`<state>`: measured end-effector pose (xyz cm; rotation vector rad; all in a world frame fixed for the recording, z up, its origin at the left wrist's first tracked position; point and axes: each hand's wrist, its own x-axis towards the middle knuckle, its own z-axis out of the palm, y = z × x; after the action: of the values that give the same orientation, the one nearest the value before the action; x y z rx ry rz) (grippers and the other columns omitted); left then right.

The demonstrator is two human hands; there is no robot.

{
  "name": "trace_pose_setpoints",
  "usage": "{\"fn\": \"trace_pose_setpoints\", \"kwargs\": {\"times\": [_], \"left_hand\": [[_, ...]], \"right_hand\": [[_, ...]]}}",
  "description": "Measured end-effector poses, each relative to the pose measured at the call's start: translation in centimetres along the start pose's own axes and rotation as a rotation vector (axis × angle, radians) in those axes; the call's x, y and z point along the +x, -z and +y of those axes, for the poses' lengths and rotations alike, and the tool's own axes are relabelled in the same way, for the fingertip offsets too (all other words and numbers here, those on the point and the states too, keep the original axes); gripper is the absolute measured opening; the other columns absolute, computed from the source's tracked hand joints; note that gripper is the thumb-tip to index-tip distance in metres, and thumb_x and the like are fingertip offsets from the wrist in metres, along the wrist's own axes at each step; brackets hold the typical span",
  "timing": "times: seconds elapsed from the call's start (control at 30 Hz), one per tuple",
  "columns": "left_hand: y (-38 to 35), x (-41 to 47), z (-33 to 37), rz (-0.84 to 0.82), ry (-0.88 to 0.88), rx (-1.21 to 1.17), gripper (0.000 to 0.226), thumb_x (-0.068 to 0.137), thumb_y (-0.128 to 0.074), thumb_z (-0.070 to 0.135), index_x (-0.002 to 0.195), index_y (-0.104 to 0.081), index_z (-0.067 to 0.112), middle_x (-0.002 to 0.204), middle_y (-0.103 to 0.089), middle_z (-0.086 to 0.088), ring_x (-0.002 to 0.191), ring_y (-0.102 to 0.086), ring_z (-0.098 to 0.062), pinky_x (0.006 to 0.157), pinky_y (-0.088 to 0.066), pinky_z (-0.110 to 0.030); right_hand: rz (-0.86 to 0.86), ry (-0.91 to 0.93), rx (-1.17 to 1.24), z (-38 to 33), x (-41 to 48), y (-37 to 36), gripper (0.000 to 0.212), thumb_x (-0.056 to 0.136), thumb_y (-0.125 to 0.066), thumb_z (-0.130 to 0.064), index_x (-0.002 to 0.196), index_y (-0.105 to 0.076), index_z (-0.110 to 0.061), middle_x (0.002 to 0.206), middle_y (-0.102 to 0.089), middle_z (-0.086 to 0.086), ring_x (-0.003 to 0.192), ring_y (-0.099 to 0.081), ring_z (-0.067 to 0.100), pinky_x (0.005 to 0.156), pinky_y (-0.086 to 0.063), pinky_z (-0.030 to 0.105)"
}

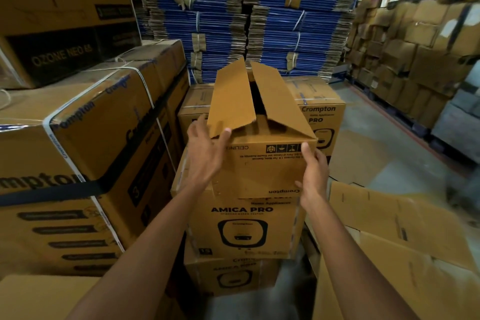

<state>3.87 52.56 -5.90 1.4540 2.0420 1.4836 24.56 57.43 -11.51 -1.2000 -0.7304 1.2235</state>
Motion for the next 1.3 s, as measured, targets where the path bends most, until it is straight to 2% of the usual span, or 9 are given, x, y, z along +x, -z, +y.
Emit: {"fn": "trace_pose_setpoints", "kwargs": {"times": [0.17, 0.23, 0.33, 0.5, 0.73, 0.87, 1.0, 1.13, 1.3], "left_hand": [[-1.1, 1.4, 2.5, -0.157, -0.394, 0.358, 0.090, 0.092, -0.048, 0.074, 0.162, -0.009, 0.033, 0.171, -0.005, -0.002, 0.156, -0.007, -0.027, 0.123, -0.013, -0.063], [-1.8, 2.3, 4.2, -0.205, -0.488, 0.460, 0.099, 0.087, -0.049, 0.078, 0.162, -0.002, 0.035, 0.171, 0.002, -0.001, 0.157, 0.001, -0.029, 0.122, -0.010, -0.064], [-3.4, 4.1, 5.8, -0.355, -0.516, 0.600, 0.109, 0.080, -0.062, 0.076, 0.160, 0.003, 0.043, 0.171, 0.008, 0.003, 0.156, 0.005, -0.036, 0.118, -0.013, -0.071], [-5.3, 5.0, 4.4, -0.500, -0.450, 0.651, 0.091, 0.075, -0.071, 0.071, 0.148, -0.025, 0.047, 0.170, -0.005, 0.007, 0.152, -0.018, -0.037, 0.115, -0.019, -0.071], [-5.8, 4.3, 3.5, -0.381, -0.534, 0.801, 0.098, 0.074, -0.058, 0.086, 0.153, -0.022, 0.040, 0.168, -0.020, 0.007, 0.151, -0.025, -0.035, 0.118, -0.022, -0.065], [-4.5, 5.2, 5.6, -0.309, -0.460, 0.625, 0.097, 0.073, -0.062, 0.083, 0.152, -0.027, 0.038, 0.161, -0.036, 0.003, 0.141, -0.042, -0.034, 0.111, -0.036, -0.061], [-2.6, 5.4, 8.0, -0.245, -0.366, 0.308, 0.097, 0.074, -0.074, 0.071, 0.152, -0.028, 0.036, 0.147, -0.053, 0.003, 0.126, -0.054, -0.024, 0.104, -0.046, -0.050], [-1.9, 5.2, 7.2, -0.219, -0.149, -0.199, 0.095, 0.068, -0.084, 0.061, 0.144, -0.030, 0.043, 0.133, -0.060, 0.014, 0.119, -0.060, -0.013, 0.101, -0.049, -0.047], [-4.7, 1.0, 4.2, -0.114, 0.126, -0.728, 0.076, 0.083, -0.084, 0.024, 0.139, -0.034, 0.027, 0.121, -0.060, 0.009, 0.108, -0.063, -0.009, 0.097, -0.055, -0.043]], "right_hand": [[0.210, -0.175, 0.112, 5.4, -2.8, 1.0, 0.037, 0.096, -0.068, -0.026, 0.129, -0.053, -0.020, 0.128, -0.058, 0.003, 0.121, -0.056, 0.030, 0.103, -0.048, 0.053], [0.061, -0.442, 0.163, 7.6, -3.8, 1.0, 0.035, 0.099, -0.064, -0.023, 0.131, -0.054, -0.015, 0.142, -0.052, 0.016, 0.133, -0.050, 0.039, 0.108, -0.045, 0.056], [-0.134, -0.649, 0.352, 9.2, -4.4, 0.0, 0.067, 0.094, -0.071, -0.026, 0.151, -0.041, -0.008, 0.150, -0.044, 0.024, 0.138, -0.044, 0.042, 0.111, -0.042, 0.056], [-0.150, -0.643, 0.545, 8.4, -3.6, -3.0, 0.080, 0.090, -0.076, -0.023, 0.156, -0.032, -0.019, 0.159, -0.026, 0.028, 0.141, -0.037, 0.048, 0.113, -0.038, 0.060], [-0.111, -0.527, 0.581, 7.6, -2.9, -3.8, 0.087, 0.079, -0.083, -0.023, 0.149, -0.032, -0.023, 0.159, -0.027, 0.023, 0.145, -0.031, 0.048, 0.108, -0.039, 0.066], [-0.066, -0.299, 0.553, 4.6, -1.9, -3.9, 0.075, 0.079, -0.082, -0.013, 0.136, -0.035, -0.031, 0.142, -0.052, 0.009, 0.128, -0.052, 0.037, 0.106, -0.041, 0.068], [-0.049, -0.002, 0.502, -0.4, -1.0, -4.2, 0.077, 0.083, -0.074, 0.004, 0.137, -0.031, -0.030, 0.132, -0.058, 0.004, 0.111, -0.061, 0.019, 0.076, -0.060, 0.040], [-0.041, 0.279, 0.122, -5.2, -0.2, -3.4, 0.084, 0.079, -0.081, -0.003, 0.137, -0.030, -0.038, 0.128, -0.055, -0.010, 0.115, -0.056, 0.017, 0.101, -0.049, 0.051], [-0.096, 0.611, -0.468, -11.3, 0.6, -3.0, 0.093, 0.070, -0.089, -0.013, 0.138, -0.034, -0.044, 0.129, -0.054, -0.016, 0.124, -0.052, 0.020, 0.105, -0.044, 0.058]]}}
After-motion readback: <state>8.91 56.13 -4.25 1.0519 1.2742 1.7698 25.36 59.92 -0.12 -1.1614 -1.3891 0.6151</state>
